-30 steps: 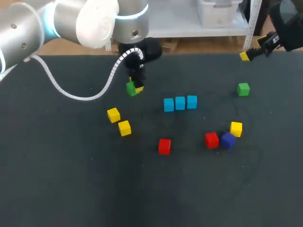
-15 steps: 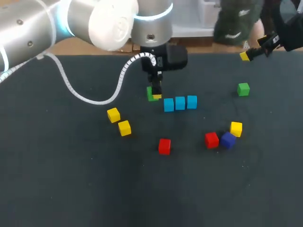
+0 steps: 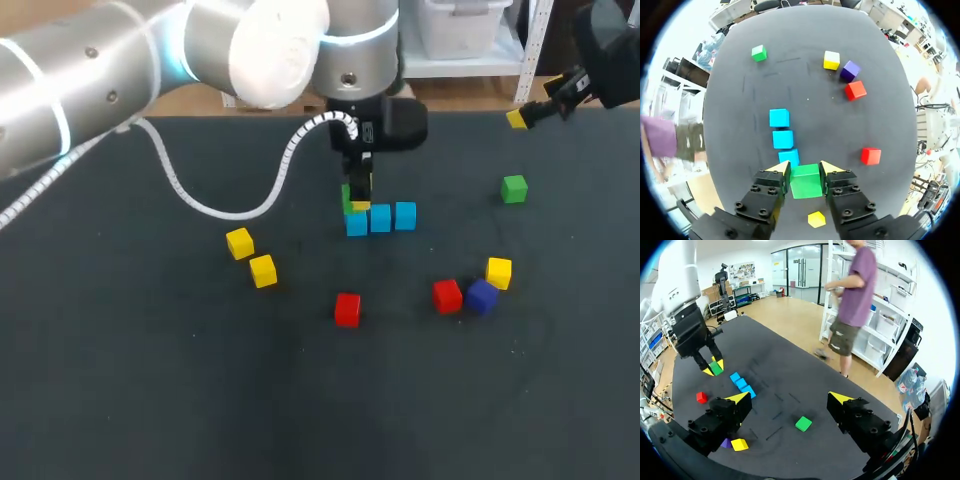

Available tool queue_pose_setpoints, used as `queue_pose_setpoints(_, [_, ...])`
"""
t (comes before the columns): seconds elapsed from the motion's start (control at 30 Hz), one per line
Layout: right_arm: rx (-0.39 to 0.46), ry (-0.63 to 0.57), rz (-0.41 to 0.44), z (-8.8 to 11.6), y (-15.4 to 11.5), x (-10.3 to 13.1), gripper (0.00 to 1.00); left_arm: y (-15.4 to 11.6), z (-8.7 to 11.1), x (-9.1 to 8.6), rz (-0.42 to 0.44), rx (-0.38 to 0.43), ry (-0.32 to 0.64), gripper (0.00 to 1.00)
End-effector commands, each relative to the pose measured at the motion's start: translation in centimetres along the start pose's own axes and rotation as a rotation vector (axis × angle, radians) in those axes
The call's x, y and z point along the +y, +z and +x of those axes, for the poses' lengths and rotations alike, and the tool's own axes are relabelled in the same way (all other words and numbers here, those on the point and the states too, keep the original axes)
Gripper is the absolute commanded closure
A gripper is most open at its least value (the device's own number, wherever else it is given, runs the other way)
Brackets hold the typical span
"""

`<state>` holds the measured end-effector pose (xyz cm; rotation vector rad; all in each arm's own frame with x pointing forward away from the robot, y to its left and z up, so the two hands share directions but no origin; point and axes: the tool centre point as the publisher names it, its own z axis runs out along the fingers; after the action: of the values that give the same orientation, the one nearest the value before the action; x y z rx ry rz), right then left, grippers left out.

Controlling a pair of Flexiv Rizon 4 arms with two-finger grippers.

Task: Place the blue cubes, place green cubes on the blue cubes, place the yellow cubes on the green cubes, then place the red cubes on the yellow cubes, and place purple cube on the red cubes.

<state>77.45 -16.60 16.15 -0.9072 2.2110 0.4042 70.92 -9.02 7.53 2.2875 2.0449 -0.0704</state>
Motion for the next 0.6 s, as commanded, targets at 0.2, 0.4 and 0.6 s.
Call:
queue_pose_setpoints(0.2, [-0.003, -0.001, -0.001, 0.1, 0.0, 0.0, 0.0, 1.5, -1.4, 2.0, 0.053, 0.006, 0.025, 1.0])
queue_pose_setpoints(0.4, [-0.003, -0.001, -0.001, 0.1, 0.0, 0.0, 0.0, 2.5, -1.4, 3.0, 0.064, 0.008, 0.02, 1.0])
queue_pose_setpoints(0.6, [-0.003, -0.001, -0.001, 0.1, 0.0, 0.0, 0.0, 3.2, -1.5, 3.4, 0.072, 0.01, 0.014, 1.0])
